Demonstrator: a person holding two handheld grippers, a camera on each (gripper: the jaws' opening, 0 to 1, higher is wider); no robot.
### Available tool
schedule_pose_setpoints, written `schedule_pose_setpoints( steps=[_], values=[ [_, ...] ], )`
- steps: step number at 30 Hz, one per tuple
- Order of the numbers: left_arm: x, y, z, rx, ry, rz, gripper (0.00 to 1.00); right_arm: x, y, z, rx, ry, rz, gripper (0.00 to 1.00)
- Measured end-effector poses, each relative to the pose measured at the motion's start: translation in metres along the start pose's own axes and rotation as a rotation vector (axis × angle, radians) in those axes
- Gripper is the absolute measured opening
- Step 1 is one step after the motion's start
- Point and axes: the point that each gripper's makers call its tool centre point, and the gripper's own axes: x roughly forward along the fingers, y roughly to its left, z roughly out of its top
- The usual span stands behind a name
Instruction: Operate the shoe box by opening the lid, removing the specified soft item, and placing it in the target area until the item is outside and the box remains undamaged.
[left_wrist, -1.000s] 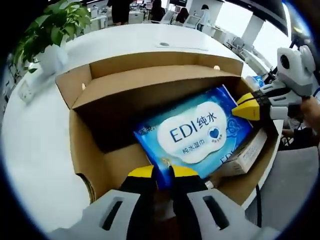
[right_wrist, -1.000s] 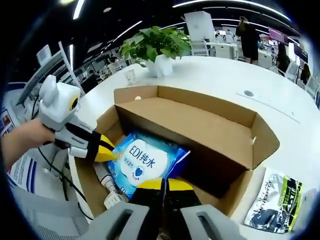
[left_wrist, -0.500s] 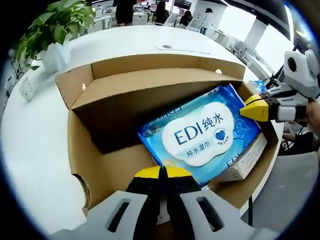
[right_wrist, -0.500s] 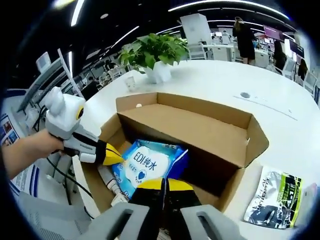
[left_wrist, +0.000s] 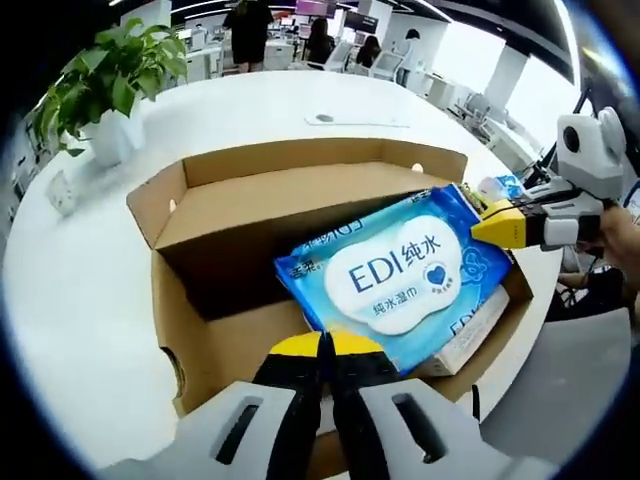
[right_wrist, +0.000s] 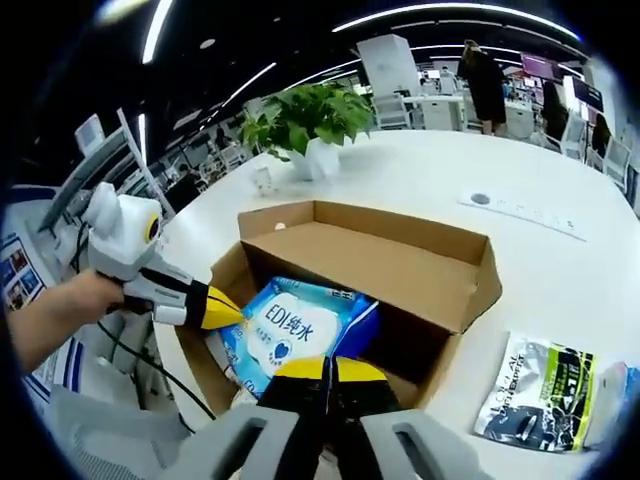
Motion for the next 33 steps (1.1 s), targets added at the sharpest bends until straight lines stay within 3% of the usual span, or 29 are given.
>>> schedule_pose_setpoints(
  steps=[16, 33],
  values=[
    [-0.026, -0.029, 0.030, 0.020, -0.077, -0.011, 0.00, -0.043, -0.006, 0.013, 0.046, -0.050, 0.013, 0.00],
    [-0.025, -0.084, 0.065, 0.046, -0.115, -0.068, 0.00, -0.097, -0.041, 0.013, 0.094, -0.095, -0.034, 0.00]
  ],
)
